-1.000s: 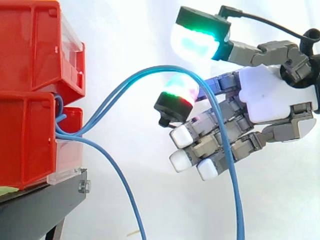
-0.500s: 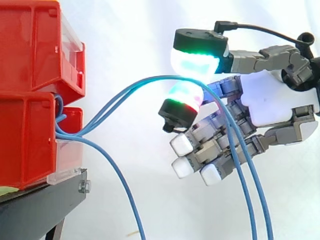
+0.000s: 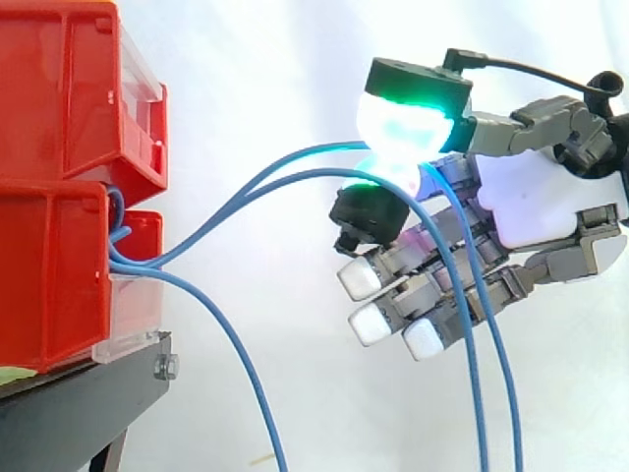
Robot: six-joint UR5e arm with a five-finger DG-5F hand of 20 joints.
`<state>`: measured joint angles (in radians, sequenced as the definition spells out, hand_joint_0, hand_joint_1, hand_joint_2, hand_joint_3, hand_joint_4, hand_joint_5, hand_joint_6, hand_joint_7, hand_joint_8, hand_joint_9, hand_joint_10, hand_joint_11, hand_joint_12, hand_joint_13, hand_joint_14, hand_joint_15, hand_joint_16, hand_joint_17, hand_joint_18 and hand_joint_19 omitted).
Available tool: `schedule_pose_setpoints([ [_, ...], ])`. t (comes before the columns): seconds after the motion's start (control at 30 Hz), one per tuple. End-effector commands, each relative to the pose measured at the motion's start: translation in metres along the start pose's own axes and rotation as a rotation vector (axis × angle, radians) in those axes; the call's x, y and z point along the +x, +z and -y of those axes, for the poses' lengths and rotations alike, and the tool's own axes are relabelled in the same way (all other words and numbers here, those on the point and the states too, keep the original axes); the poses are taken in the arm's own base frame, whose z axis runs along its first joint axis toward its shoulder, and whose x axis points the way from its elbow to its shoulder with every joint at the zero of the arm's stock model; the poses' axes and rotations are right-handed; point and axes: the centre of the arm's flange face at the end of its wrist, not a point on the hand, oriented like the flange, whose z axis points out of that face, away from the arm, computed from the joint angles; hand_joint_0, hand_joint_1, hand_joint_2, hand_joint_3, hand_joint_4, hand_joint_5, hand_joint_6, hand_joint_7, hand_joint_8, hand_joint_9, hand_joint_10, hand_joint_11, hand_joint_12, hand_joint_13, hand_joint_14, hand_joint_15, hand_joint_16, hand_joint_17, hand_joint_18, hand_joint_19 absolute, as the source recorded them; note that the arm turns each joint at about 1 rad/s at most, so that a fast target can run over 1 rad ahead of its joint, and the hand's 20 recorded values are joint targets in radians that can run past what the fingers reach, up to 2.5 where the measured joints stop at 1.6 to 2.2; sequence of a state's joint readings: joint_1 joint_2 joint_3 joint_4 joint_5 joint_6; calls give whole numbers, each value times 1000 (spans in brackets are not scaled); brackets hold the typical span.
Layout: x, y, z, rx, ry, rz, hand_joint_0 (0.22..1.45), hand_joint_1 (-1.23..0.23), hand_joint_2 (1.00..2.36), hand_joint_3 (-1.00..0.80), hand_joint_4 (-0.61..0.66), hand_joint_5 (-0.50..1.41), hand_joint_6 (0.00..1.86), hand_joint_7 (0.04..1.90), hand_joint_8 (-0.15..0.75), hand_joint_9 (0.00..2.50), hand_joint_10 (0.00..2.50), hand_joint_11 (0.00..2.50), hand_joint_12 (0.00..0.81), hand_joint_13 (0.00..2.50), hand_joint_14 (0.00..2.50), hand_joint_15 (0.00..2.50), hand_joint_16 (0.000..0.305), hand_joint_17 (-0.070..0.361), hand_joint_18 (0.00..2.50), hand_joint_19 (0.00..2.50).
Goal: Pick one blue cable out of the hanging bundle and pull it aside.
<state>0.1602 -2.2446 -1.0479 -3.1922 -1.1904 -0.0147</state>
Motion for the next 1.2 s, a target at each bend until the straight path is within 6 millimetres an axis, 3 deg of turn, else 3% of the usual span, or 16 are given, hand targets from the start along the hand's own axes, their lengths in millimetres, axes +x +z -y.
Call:
schedule_pose_setpoints([
  [0.0,-3,-2,1,21,12,-3,785,-977,1000,-500,-130,-125,918,1562,222,821,10,372,379,736,14,371,48,108,747,393],
  [0.13,-5,-2,2,23,17,-10,624,-991,1000,-500,-56,-115,909,1315,231,840,10,382,379,739,16,397,48,108,734,427],
  [0.17,-5,-2,2,23,17,-10,538,-984,1000,-500,25,-118,884,1358,255,840,13,387,397,734,15,402,51,115,731,436],
  [0.3,-7,-1,2,25,19,-12,383,-899,1000,-500,117,-144,884,1250,322,818,8,387,468,734,15,409,67,150,769,420],
  [0.43,-9,-1,1,22,19,-9,335,-777,1000,-500,156,-155,882,1184,349,793,8,381,504,718,12,403,75,168,784,421],
  [0.57,-11,0,-1,21,20,-7,341,-575,1000,-500,156,-156,871,1136,356,785,10,372,508,702,13,404,77,173,753,444],
  [0.67,-13,-1,-4,27,18,-14,403,-530,1000,-500,143,-158,859,1158,337,766,8,364,485,671,13,400,71,159,689,470],
  [0.77,-13,-1,-5,27,18,-14,478,-576,1000,-500,126,-162,848,1222,311,741,12,366,446,635,14,403,63,141,625,502],
  [0.93,-14,-1,-7,30,18,-14,540,-642,1010,-337,134,-160,850,1296,293,742,10,380,422,618,14,403,58,130,589,522],
  [1.17,-14,-1,-7,30,18,-14,547,-663,1016,-153,161,-157,877,1332,316,778,10,395,438,648,14,399,60,136,635,497],
])
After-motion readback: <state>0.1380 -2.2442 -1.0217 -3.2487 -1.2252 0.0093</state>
